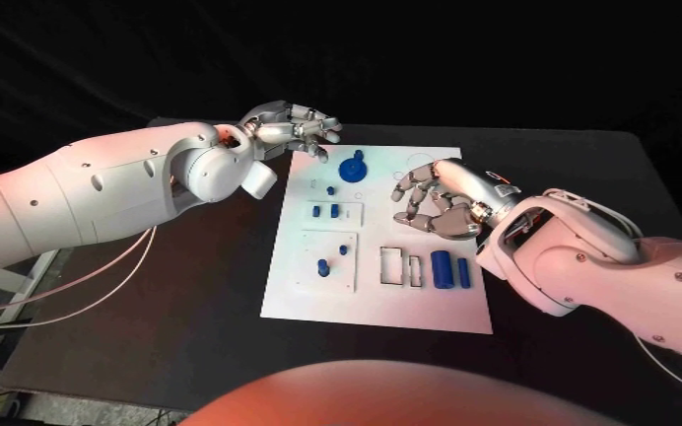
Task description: Assemble the parts on the task board
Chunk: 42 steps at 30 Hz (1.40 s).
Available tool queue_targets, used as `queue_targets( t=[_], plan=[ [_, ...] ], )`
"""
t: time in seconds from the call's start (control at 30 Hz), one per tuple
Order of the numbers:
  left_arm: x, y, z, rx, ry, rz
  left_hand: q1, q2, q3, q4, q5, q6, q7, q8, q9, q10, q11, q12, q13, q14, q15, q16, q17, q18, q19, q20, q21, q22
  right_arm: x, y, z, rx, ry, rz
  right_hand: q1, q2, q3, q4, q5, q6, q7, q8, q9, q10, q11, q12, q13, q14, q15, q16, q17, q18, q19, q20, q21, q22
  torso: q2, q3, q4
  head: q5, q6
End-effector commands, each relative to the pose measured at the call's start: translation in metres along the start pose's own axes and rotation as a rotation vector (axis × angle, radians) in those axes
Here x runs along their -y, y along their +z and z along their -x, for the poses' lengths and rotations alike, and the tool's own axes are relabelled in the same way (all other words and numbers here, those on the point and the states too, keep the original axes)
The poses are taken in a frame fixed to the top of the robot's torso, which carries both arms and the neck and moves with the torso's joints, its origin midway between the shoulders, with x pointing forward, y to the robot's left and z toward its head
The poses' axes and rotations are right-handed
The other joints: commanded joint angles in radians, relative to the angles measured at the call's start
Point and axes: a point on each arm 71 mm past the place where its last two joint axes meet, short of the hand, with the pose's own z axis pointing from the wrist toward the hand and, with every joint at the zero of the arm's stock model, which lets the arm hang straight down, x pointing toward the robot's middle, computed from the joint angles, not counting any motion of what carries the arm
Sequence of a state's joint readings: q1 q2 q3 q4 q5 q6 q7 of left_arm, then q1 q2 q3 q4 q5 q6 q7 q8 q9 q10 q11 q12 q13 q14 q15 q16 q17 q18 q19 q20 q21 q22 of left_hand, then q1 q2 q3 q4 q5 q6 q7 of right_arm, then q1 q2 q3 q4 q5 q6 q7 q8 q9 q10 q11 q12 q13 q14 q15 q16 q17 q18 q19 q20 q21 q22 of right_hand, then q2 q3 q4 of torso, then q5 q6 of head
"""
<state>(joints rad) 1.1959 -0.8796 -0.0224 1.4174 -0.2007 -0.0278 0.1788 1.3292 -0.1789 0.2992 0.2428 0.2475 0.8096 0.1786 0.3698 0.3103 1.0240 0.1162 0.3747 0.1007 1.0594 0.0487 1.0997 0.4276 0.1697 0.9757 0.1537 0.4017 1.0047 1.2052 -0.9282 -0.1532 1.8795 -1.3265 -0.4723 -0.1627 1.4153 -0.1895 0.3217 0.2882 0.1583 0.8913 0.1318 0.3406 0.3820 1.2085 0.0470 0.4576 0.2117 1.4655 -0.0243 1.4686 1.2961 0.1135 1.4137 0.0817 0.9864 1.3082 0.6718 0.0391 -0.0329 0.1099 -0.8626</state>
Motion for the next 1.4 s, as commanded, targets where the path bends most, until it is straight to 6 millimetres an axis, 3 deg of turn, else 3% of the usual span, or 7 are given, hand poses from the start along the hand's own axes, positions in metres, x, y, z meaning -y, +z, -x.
queue_targets(
  t=[0.03, 0.1, 0.17, 0.27, 0.37, 0.83, 1.4],
  plan=[
    [0.005, -0.001, 0.001, 0.032, -0.021, -0.074, 0.005, 0.004, -0.005, 0.003, 0.005, -0.006, -0.001, -0.006, 0.001, -0.009, -0.001, -0.004, 0.001, -0.001, 0.001, 0.006, 0.002, 0.011, 0.004, 0.005, -0.004, -0.001, 0.018, -0.013, 0.003, -0.061, 0.148, -0.107, -0.037, -0.024, 0.015, -0.004, 0.0, 0.0, -0.021, 0.015, 0.016, 0.039, -0.024, 0.091, 0.111, 0.058, -0.023, 0.012, 0.035, -0.016, 0.023, -0.024, 0.046, 0.085, -0.002, -0.0038, -0.0056, -0.04, 0.012],
    [0.006, -0.001, 0.002, 0.039, -0.027, -0.083, 0.003, 0.002, -0.01, 0.004, 0.002, -0.006, 0.0, -0.006, 0.002, -0.009, 0.0, -0.004, 0.002, -0.002, 0.002, 0.005, 0.001, 0.011, 0.003, 0.005, -0.005, -0.001, 0.03, -0.024, 0.005, -0.066, 0.154, -0.161, -0.048, -0.024, 0.025, -0.003, -0.003, -0.003, -0.024, 0.02, 0.024, 0.054, -0.024, 0.162, 0.187, 0.059, -0.025, 0.013, 0.036, -0.021, 0.029, -0.024, 0.068, 0.095, -0.004, -0.0039, -0.0083, -0.052, 0.01],
    [0.006, -0.001, 0.003, 0.041, -0.03, -0.089, 0.002, 0.001, -0.012, 0.006, 0.0, -0.005, 0.0, -0.006, 0.002, -0.009, 0.0, -0.004, 0.003, -0.003, 0.002, 0.005, 0.001, 0.01, 0.003, 0.005, -0.005, -0.002, 0.04, -0.035, 0.007, -0.071, 0.153, -0.215, -0.07, -0.03, 0.034, -0.004, -0.005, -0.011, -0.028, 0.03, 0.044, 0.116, -0.027, 0.541, 0.642, 0.071, -0.024, 0.037, 0.089, -0.028, 0.042, -0.027, 0.111, 0.117, -0.005, -0.0035, -0.0091, -0.058, 0.01],
    [0.006, -0.001, 0.002, 0.04, -0.034, -0.094, 0.002, 0.001, -0.012, 0.006, 0.0, -0.005, 0.0, -0.006, 0.002, -0.009, 0.0, -0.004, 0.003, -0.003, 0.002, 0.005, 0.001, 0.01, 0.003, 0.005, -0.005, -0.002, 0.053, -0.05, 0.006, -0.082, 0.145, -0.291, -0.093, -0.032, 0.024, -0.003, -0.01, -0.015, -0.026, 0.038, 0.061, 0.207, -0.028, 0.824, 0.983, 0.079, -0.023, 0.057, 0.138, -0.034, 0.052, -0.026, 0.145, 0.133, -0.004, -0.0037, -0.0074, -0.078, 0.011],
    [0.006, -0.001, 0.001, 0.039, -0.036, -0.095, 0.002, 0.001, -0.015, 0.007, -0.002, -0.005, 0.0, -0.006, 0.002, -0.01, 0.0, -0.004, 0.003, -0.004, 0.002, 0.005, 0.001, 0.01, 0.002, 0.006, -0.006, -0.002, 0.061, -0.06, 0.005, -0.093, 0.131, -0.345, -0.102, -0.03, 0.008, -0.001, -0.009, -0.018, -0.025, 0.042, 0.072, 0.269, -0.024, 0.965, 1.16, 0.092, -0.021, 0.08, 0.205, -0.041, 0.063, -0.024, 0.183, 0.148, -0.005, -0.0039, -0.0061, -0.084, 0.011],
    [0.005, -0.001, -0.001, 0.013, -0.034, -0.083, 0.003, 0.003, -0.018, 0.009, -0.002, -0.004, 0.0, -0.005, 0.003, -0.01, 0.0, -0.004, 0.004, -0.007, 0.003, 0.004, 0.001, 0.01, 0.001, 0.006, -0.007, -0.003, 0.077, -0.078, -0.018, -0.155, 0.077, -0.527, -0.209, -0.015, -0.152, 0.005, 0.026, 0.007, -0.038, 0.063, 0.102, 0.332, -0.031, 1.073, 1.308, 0.105, -0.025, 0.102, 0.275, -0.056, 0.086, -0.026, 0.271, 0.184, -0.004, -0.004, -0.007, -0.085, 0.004],
    [0.003, 0.0, -0.002, 0.004, -0.033, -0.068, 0.003, 0.003, -0.019, 0.01, -0.001, -0.004, 0.0, -0.005, 0.004, -0.01, 0.0, -0.004, 0.005, -0.007, 0.003, 0.004, 0.001, 0.01, 0.001, 0.006, -0.007, -0.003, 0.066, -0.068, -0.038, -0.191, 0.048, -0.504, -0.218, -0.007, -0.186, 0.006, 0.03, 0.009, -0.039, 0.064, 0.106, 0.332, -0.032, 1.073, 1.309, 0.105, -0.026, 0.102, 0.275, -0.056, 0.087, -0.027, 0.276, 0.186, -0.004, -0.0034, -0.0091, -0.078, 0.001]
  ],
)
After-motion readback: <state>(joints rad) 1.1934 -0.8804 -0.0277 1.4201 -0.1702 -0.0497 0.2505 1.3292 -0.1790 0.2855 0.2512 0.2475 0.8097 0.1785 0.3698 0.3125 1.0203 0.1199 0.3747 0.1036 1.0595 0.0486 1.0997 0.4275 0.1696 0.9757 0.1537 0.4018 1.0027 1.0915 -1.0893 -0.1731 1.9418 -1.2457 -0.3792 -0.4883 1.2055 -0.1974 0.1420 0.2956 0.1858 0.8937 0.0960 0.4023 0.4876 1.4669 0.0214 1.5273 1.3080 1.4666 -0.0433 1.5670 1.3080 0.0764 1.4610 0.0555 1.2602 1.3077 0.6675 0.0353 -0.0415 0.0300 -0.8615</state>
